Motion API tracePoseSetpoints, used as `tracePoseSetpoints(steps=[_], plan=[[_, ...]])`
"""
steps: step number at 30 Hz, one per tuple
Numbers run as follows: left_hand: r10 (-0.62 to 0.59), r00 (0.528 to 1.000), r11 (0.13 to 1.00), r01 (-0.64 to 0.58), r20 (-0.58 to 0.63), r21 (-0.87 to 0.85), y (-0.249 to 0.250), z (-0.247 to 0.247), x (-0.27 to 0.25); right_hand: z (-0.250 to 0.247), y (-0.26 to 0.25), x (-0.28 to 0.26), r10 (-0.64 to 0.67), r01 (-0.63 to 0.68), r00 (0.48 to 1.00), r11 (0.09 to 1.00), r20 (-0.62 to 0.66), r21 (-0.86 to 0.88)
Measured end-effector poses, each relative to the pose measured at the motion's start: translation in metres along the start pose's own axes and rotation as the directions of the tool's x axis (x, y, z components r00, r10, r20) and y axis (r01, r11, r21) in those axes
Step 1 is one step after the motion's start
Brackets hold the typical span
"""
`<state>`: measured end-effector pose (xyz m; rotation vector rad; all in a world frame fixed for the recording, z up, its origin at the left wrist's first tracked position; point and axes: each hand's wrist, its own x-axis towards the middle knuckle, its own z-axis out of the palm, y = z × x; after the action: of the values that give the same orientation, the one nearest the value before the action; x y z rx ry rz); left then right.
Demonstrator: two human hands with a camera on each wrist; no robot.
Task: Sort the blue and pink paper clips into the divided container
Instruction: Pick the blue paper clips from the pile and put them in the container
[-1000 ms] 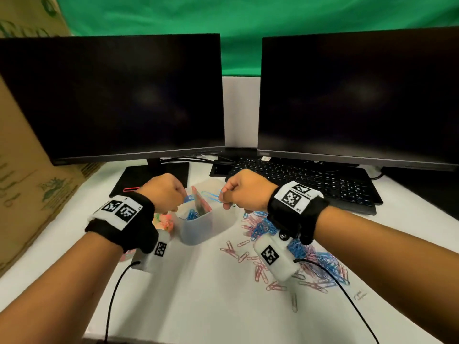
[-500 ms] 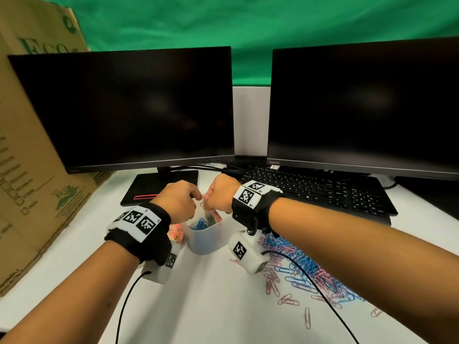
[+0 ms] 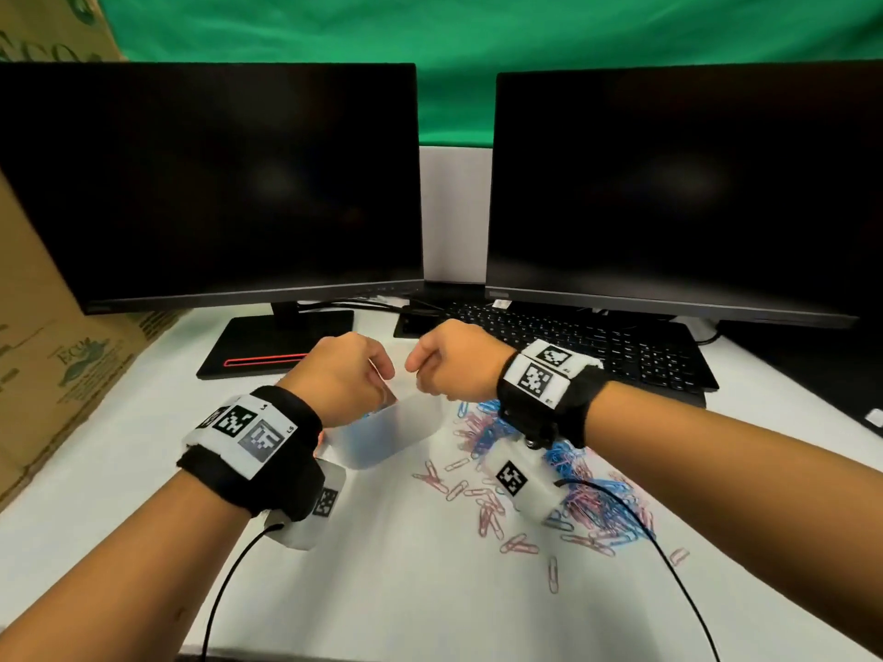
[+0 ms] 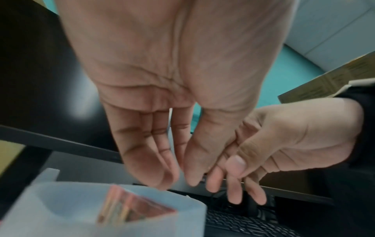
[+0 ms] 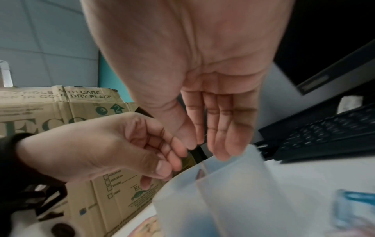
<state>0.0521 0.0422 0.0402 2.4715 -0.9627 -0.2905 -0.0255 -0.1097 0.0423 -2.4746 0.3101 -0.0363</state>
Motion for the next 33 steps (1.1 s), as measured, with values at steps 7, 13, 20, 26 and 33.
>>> tracePoseSetpoints(steps=[7,13,20,26,33], plan=[[0.220,0.962,0.974,-0.226,0.161,0.020,0.034,0.064,-0.013,-0.021,0.078,-0.090,0.136,-0.130,0.991,0.961,0.008,-0.243],[0.338,0.891,0.926,-0.373,0.302,0.065,0.059,0.108,-0.015,-0.012,0.103,-0.136,0.225,-0.205,0.974,0.932,0.034,-0.298],[0.346,0.861,0.839,-0.461,0.372,0.288,0.064,0.132,-0.006,-0.018,0.125,-0.156,0.246,-0.227,0.969,0.911,0.012,-0.345],[0.305,0.866,0.875,-0.419,0.396,0.241,0.062,0.132,-0.005,-0.018,0.139,-0.175,0.202,-0.157,0.976,0.910,0.081,-0.383],[0.311,0.869,0.867,-0.426,0.386,0.260,0.062,0.130,-0.007,-0.004,0.152,-0.181,0.072,-0.016,0.993,0.877,0.098,-0.479]])
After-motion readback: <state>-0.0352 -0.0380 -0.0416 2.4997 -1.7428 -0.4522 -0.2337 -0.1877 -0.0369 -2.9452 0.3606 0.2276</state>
